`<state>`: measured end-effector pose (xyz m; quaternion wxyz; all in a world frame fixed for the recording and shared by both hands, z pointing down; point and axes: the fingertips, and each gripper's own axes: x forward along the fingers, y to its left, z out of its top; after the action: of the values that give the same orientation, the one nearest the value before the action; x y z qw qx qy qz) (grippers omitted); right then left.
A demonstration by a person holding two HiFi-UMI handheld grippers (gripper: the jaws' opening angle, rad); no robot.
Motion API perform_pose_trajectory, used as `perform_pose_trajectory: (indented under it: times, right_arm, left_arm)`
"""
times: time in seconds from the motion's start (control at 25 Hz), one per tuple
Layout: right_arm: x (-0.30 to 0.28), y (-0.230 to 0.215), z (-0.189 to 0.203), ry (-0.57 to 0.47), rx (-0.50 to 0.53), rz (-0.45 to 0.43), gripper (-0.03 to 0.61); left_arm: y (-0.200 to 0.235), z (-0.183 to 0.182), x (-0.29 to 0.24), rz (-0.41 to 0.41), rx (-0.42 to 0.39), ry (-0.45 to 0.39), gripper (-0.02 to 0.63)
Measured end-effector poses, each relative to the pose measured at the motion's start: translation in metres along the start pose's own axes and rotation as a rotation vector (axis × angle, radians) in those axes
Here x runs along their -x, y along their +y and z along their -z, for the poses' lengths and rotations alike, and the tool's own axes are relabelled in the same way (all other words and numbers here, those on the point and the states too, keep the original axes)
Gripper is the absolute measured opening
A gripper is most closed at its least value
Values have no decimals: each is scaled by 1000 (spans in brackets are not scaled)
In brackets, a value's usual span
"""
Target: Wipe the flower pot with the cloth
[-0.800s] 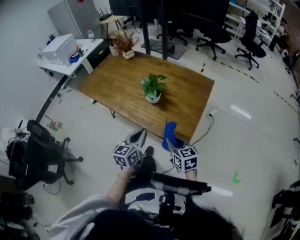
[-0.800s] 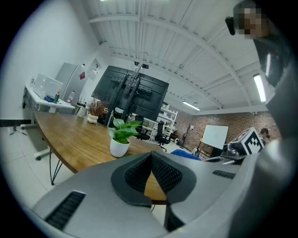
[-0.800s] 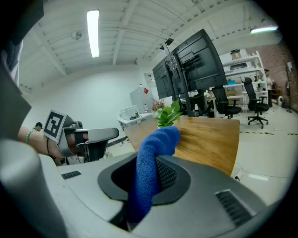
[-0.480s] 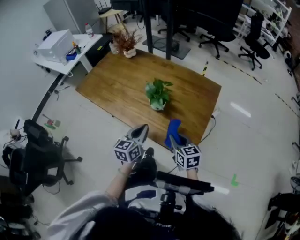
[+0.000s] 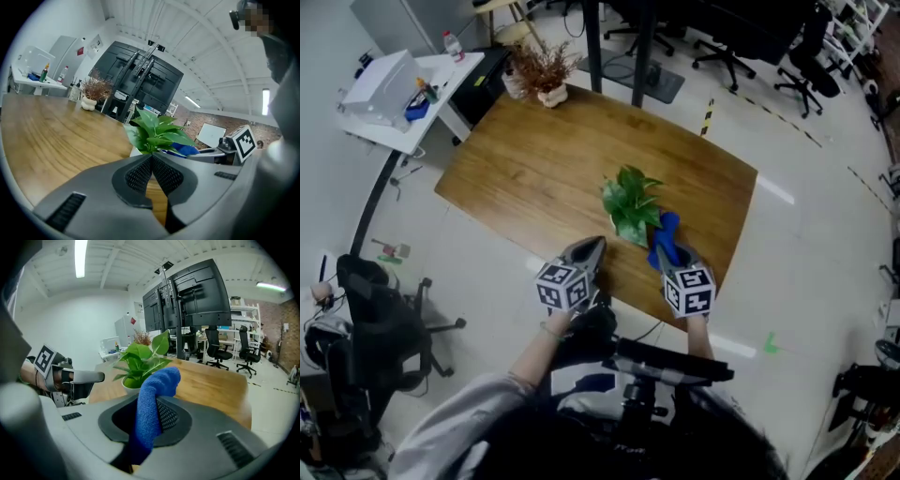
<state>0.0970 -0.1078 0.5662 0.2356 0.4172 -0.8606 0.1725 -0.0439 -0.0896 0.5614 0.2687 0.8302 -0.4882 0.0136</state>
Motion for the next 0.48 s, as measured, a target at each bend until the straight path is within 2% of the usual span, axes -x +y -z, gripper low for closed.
perform_pose_trajectory:
  times: [0.2, 0.36, 0.48]
  right_arm:
    - [-37, -6, -13, 54, 68, 33, 71]
    - [-57, -3, 1, 141, 103, 46, 71]
    - [-64, 3, 10, 167, 91, 40, 71]
  left_arm:
    - [15, 1, -31, 71, 6, 61, 8]
    - [18, 5, -48, 115, 10, 98, 8]
    - [22, 5, -53, 132, 21, 104, 8]
